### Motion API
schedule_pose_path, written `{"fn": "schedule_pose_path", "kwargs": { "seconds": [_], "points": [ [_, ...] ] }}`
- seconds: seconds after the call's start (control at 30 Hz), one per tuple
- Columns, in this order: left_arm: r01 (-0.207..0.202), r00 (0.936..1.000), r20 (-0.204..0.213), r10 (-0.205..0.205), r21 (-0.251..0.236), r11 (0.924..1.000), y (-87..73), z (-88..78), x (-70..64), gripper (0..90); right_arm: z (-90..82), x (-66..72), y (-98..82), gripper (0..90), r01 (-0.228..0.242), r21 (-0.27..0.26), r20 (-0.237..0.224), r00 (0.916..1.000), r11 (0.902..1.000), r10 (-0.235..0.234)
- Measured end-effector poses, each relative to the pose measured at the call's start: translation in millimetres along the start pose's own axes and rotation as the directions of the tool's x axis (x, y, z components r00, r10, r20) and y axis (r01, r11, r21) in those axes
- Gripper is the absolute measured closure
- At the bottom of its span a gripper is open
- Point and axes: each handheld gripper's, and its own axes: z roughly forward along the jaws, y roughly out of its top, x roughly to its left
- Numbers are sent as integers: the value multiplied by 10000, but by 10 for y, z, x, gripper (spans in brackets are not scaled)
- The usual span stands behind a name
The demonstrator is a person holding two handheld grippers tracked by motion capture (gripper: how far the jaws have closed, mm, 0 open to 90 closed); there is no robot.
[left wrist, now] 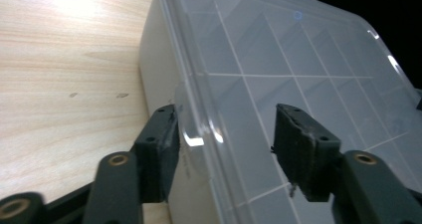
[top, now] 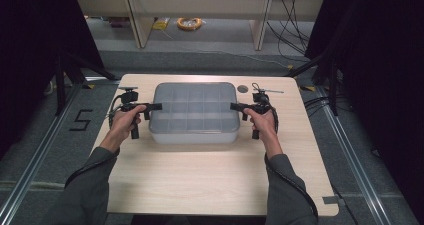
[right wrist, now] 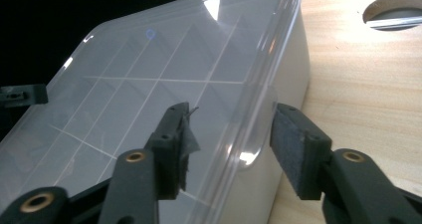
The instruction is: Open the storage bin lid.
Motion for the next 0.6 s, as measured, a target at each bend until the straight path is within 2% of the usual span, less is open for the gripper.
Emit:
{"fn": "schedule_pose_path", "kwargs": {
  "seconds": [0.03,0.07,0.17,0.2,0.23,0.27,0.33,0.37,0.4,0.43,0.47,0.5,0.53,0.6],
  "points": [
    [169,9999,12,-169,-98,9998,-1,19,-8,433,4,-4,-1,516,88,-74,-72,9999,9999,-89],
    [414,9991,-95,-416,-161,9990,-3,24,-9,427,7,0,-3,533,-114,-137,13,9999,9998,114],
    [313,9993,-182,-318,-274,9991,-6,22,-17,446,-1,10,-8,538,-277,-163,-67,9996,9995,276],
    [266,9994,-226,-273,-296,9992,-10,18,-29,446,-21,64,-10,540,-690,-57,-5,9976,9976,690],
    [256,9994,-240,-265,-354,9990,-13,15,-39,446,-17,56,-6,543,-402,-148,162,9990,9991,405],
    [302,9992,-252,-311,-365,9989,-15,7,-42,446,-17,56,-6,543,-402,-148,162,9990,9991,405],
    [568,9981,-217,-580,-518,9970,-15,-13,-44,471,-31,44,21,565,96,-468,189,9998,9989,-87],
    [706,9973,-173,-718,-621,9956,-13,-28,-44,471,-31,44,21,565,96,-468,189,9998,9989,-87],
    [714,9973,-119,-724,-719,9949,-9,-47,-49,486,-77,98,44,585,-216,-541,80,9997,9983,221],
    [607,9981,-93,-617,-829,9947,-3,-68,-58,492,-90,87,56,593,92,-659,99,9999,9978,-85],
    [554,9983,-103,-566,-928,9941,4,-92,-73,492,-90,87,56,593,92,-659,99,9999,9978,-85],
    [503,9985,-173,-523,-978,9939,9,-116,-88,497,-109,115,64,604,-48,-670,36,10000,9977,51],
    [476,9986,-174,-498,-1085,9930,11,-133,-99,500,-136,152,68,616,-441,-635,11,9990,9970,443],
    [801,9968,26,-805,-1318,9880,24,-180,-120,542,-174,114,88,637,98,-1019,-54,9999,9947,-104]
  ]
}}
